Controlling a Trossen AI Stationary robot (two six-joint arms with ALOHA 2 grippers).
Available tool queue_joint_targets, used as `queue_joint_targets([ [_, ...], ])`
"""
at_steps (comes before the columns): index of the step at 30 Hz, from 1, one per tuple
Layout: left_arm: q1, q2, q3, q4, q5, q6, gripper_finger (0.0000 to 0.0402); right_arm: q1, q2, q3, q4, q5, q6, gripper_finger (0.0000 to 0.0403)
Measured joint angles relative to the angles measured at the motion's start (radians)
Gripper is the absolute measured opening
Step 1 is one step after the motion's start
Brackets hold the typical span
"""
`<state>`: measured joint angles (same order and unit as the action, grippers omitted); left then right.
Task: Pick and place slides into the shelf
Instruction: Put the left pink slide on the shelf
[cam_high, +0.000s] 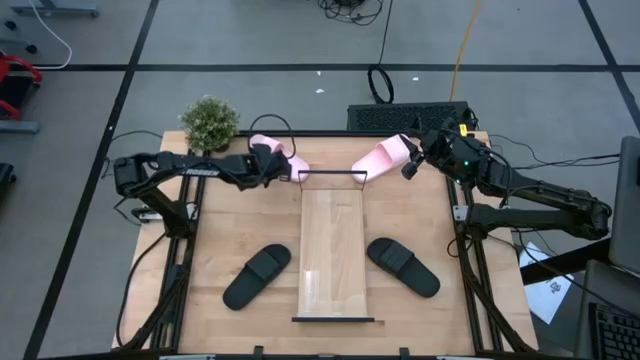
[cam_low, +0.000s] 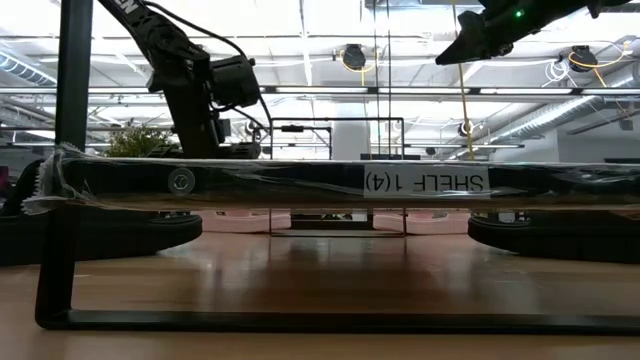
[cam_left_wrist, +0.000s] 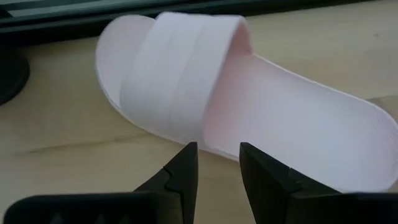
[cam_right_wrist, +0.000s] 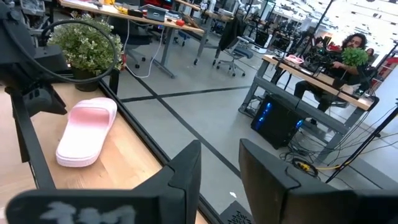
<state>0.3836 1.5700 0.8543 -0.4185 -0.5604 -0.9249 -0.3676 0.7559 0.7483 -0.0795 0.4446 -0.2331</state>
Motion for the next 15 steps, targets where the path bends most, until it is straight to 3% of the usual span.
queue_joint_targets([
  [15, 0.029, 0.001, 0.0, 0.021, 0.052, 0.008, 0.0115, 0.0, 0.0, 0.0, 0.0, 0.0, -0.049, 0.01],
])
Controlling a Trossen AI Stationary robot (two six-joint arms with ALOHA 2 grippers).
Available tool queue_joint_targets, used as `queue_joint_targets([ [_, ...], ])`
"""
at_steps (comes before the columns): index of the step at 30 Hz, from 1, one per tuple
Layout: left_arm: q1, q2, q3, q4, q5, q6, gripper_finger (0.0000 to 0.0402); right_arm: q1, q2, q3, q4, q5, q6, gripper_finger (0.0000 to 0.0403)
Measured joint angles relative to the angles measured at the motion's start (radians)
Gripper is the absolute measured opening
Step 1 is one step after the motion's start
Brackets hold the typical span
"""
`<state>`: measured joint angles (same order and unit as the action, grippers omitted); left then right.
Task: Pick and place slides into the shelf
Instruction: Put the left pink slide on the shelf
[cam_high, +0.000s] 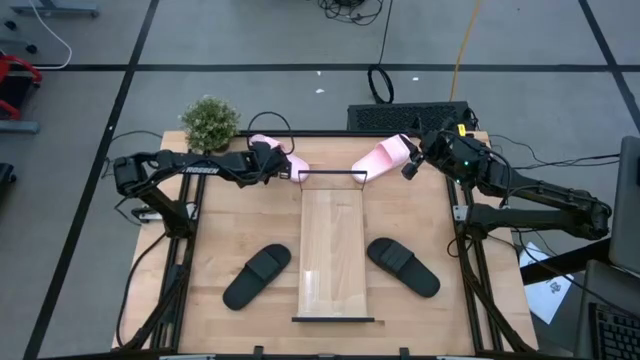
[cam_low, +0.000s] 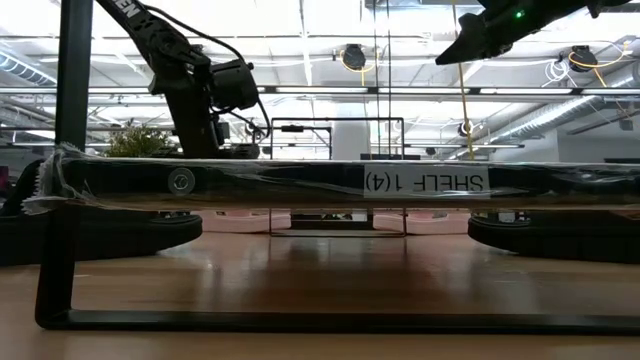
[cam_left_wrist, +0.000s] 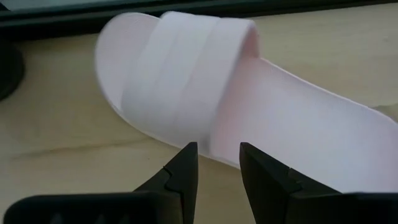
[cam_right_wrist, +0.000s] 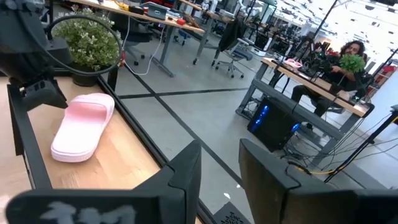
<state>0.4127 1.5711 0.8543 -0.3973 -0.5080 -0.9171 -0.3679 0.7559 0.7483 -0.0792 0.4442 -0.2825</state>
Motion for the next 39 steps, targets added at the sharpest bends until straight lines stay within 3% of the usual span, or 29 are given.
queue_joint_targets([
  [9, -0.045, 0.0, 0.0, 0.027, -0.063, -0.001, 0.0115, 0.0, 0.0, 0.0, 0.0, 0.0, -0.026, 0.01],
  [39, -0.014, 0.016, -0.001, 0.058, -0.088, 0.072, 0.0115, 0.0, 0.0, 0.0, 0.0, 0.0, -0.045, 0.01],
])
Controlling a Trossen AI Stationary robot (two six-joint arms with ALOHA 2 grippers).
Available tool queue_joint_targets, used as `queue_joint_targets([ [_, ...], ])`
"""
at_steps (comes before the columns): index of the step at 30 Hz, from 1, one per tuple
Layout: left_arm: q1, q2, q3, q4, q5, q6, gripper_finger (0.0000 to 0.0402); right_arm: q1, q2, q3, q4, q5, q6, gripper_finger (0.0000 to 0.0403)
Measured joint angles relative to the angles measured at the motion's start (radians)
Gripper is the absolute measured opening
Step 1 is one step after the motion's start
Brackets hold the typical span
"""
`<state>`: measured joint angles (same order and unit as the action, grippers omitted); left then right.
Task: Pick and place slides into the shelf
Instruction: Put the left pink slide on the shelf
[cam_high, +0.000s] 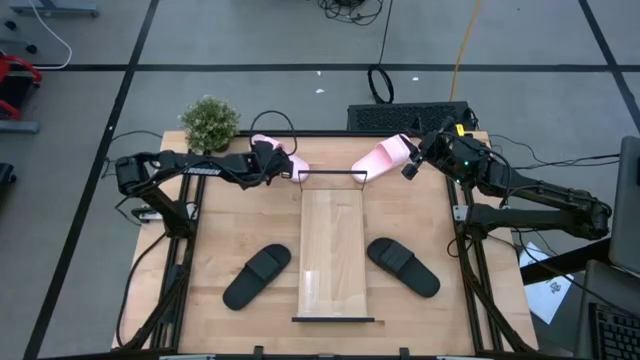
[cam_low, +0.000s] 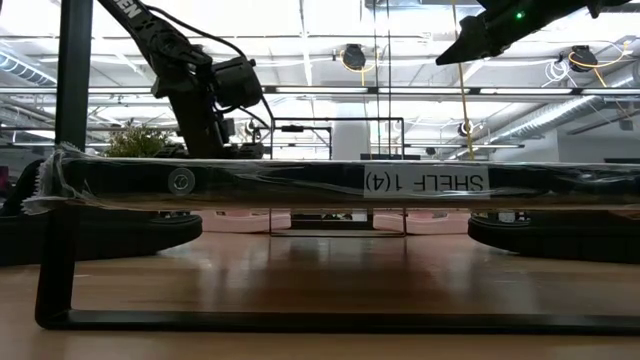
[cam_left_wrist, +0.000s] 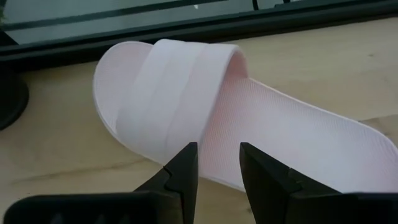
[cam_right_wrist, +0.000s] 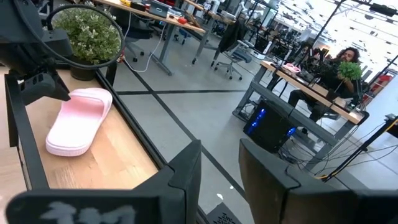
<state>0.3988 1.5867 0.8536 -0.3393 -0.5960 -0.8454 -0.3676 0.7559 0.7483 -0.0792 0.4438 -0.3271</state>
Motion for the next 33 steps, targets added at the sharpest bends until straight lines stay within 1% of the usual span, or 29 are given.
queue_joint_targets([
  [6, 0.0, 0.0, 0.0, 0.0, -0.027, 0.044, 0.0115, 0.0, 0.0, 0.0, 0.0, 0.0, 0.004, 0.01],
  [12, 0.0, 0.002, 0.0, 0.001, -0.008, 0.081, 0.0115, 0.0, 0.0, 0.0, 0.0, 0.0, 0.027, 0.01],
  [16, -0.005, 0.024, 0.0, 0.004, 0.013, 0.082, 0.0115, 0.0, 0.0, 0.0, 0.0, 0.0, 0.027, 0.01],
  [19, -0.006, 0.055, 0.002, 0.046, 0.025, 0.084, 0.0115, 0.0, 0.0, 0.0, 0.0, 0.0, 0.027, 0.01],
  [22, -0.006, 0.092, 0.002, 0.077, 0.021, 0.085, 0.0115, 0.0, 0.0, 0.0, 0.0, 0.0, 0.027, 0.01],
  [25, -0.006, 0.119, 0.0, 0.075, 0.018, 0.078, 0.0115, 0.0, 0.0, 0.0, 0.0, -0.002, 0.027, 0.01],
  [28, -0.017, 0.127, 0.001, 0.079, 0.009, 0.049, 0.0115, 0.0, 0.0, 0.0, 0.0, -0.003, 0.027, 0.01],
  [33, -0.056, 0.115, 0.059, 0.071, 0.007, 0.062, 0.0115, 0.0, 0.0, 0.0, 0.0, -0.002, 0.024, 0.01],
])
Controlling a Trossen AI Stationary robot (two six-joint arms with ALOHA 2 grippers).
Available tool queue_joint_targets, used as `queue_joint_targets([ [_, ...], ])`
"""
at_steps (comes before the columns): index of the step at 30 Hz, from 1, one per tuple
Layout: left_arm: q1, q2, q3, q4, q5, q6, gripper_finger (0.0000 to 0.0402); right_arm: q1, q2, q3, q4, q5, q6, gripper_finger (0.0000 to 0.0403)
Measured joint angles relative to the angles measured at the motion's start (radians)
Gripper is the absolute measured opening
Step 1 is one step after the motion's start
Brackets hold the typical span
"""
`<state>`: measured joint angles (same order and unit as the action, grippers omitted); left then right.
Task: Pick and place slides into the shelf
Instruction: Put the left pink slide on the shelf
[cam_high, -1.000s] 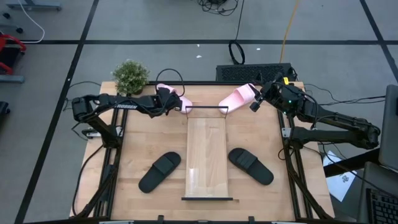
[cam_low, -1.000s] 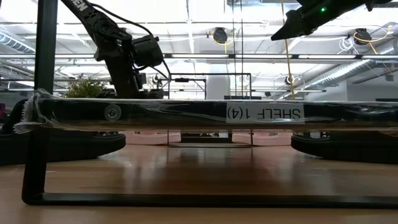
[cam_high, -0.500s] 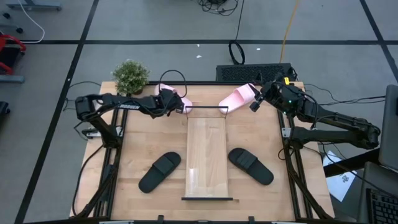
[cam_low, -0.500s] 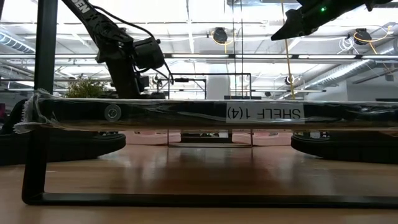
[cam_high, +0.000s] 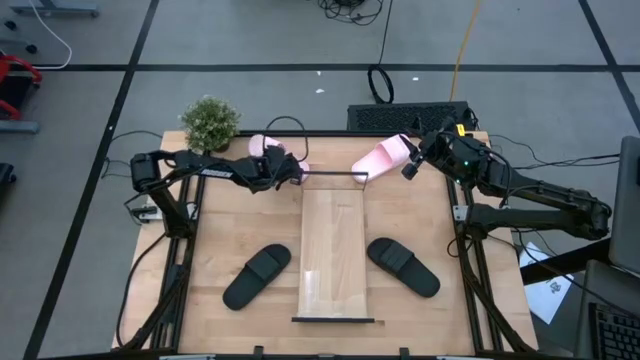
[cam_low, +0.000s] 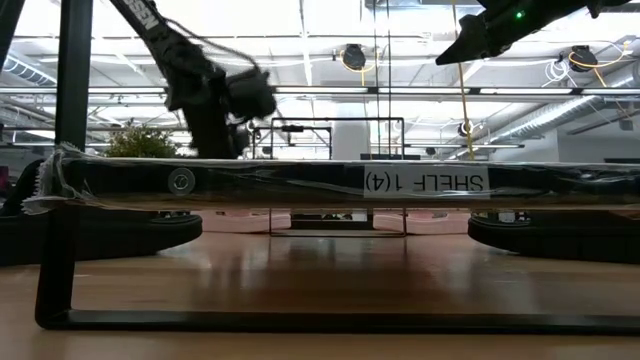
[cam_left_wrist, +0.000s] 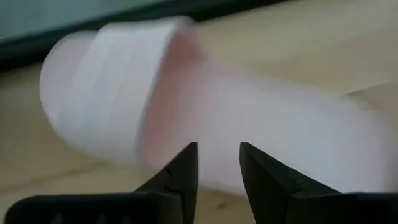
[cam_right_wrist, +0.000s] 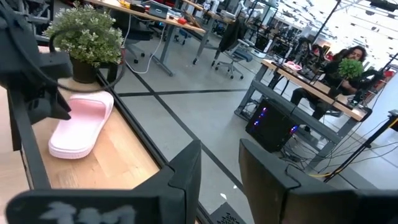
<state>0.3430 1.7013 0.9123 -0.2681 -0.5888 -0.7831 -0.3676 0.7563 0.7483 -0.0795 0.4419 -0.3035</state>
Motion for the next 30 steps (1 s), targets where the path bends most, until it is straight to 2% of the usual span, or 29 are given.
queue_joint_targets([
  [2, -0.016, 0.001, 0.048, -0.016, -0.016, 0.031, 0.0115, 0.0, 0.0, 0.0, 0.0, 0.0, -0.002, 0.01],
  [5, -0.036, 0.001, 0.127, -0.114, -0.097, 0.085, 0.0115, 0.0, 0.0, 0.0, 0.0, 0.0, -0.004, 0.01],
  [9, -0.034, 0.001, 0.181, -0.228, -0.171, 0.101, 0.0115, 0.0, 0.0, 0.0, 0.0, 0.0, 0.004, 0.01],
  [17, -0.005, 0.021, 0.176, -0.315, -0.144, 0.075, 0.0115, 0.0, 0.0, 0.0, 0.0, 0.0, 0.004, 0.01],
  [30, 0.041, 0.017, 0.177, -0.334, -0.138, 0.067, 0.0115, 0.0, 0.0, 0.0, 0.0, 0.0, 0.004, 0.01],
])
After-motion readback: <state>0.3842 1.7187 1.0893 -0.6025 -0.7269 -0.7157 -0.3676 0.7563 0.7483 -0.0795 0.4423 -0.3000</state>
